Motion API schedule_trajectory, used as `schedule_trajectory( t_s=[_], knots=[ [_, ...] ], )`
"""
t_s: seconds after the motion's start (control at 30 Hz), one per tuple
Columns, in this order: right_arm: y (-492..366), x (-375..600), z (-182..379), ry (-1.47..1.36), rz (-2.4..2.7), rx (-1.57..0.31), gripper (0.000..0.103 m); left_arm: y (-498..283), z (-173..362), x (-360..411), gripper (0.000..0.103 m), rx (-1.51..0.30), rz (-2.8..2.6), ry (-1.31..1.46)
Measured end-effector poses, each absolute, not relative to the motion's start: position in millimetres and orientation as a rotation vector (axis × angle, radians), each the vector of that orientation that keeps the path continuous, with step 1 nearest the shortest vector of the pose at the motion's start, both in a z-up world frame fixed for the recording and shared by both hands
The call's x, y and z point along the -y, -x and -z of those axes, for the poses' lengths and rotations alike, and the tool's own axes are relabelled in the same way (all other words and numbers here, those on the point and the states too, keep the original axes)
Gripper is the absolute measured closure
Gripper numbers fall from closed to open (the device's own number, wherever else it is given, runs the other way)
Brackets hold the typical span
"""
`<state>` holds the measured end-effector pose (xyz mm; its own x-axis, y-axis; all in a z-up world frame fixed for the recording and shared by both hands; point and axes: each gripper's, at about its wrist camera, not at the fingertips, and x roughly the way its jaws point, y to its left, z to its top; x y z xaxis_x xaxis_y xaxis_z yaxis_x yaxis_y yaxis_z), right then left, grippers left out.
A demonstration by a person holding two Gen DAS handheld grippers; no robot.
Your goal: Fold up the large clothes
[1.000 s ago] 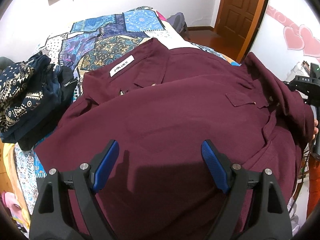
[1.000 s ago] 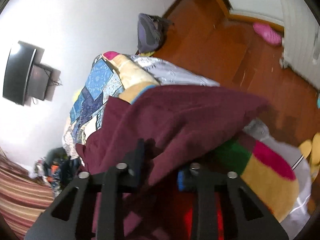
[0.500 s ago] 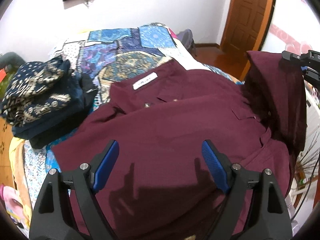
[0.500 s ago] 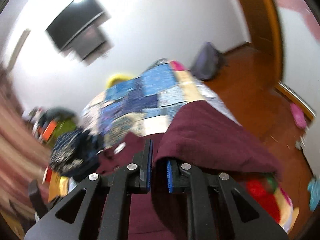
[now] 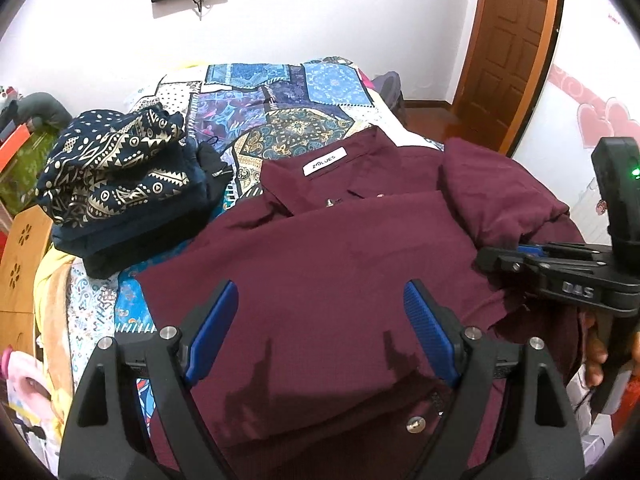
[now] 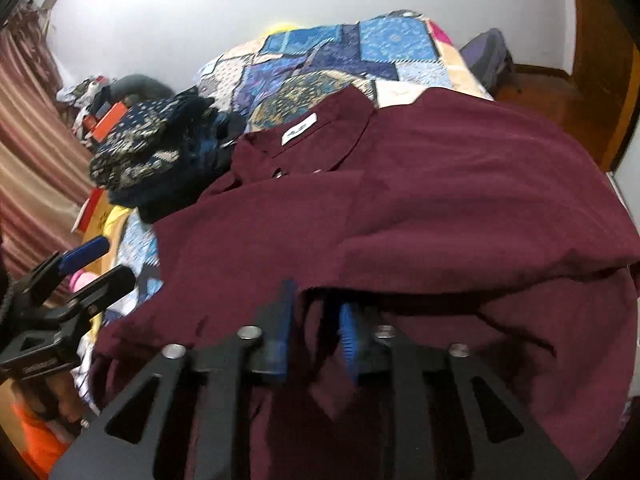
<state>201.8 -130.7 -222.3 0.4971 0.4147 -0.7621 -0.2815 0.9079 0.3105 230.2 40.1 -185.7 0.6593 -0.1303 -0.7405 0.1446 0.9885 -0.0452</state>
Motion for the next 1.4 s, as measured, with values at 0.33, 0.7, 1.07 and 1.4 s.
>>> schedule_trajectory(
  t_s=[0.33,0.7,1.07,1.4],
  knots=[
    [-179,179,187,-0.274,-0.372,-0.883,0.058,-234,169,-9,0.017,-0.789,0.204,-0.059],
    [-185,280,184,-0.549,-0.094,-0.777,0.032,-255,182,18,0.016,-0.814,0.247,-0.091],
    [-233,311,235,-0.817,-0.062,-0.844,0.03,-281,205,9,0.016,-0.879,0.232,-0.056],
    [-242,304,207,-0.692,-0.012,-0.739,0.092,-285,204,-18,0.016,-0.863,0.175,-0.044]
  ],
)
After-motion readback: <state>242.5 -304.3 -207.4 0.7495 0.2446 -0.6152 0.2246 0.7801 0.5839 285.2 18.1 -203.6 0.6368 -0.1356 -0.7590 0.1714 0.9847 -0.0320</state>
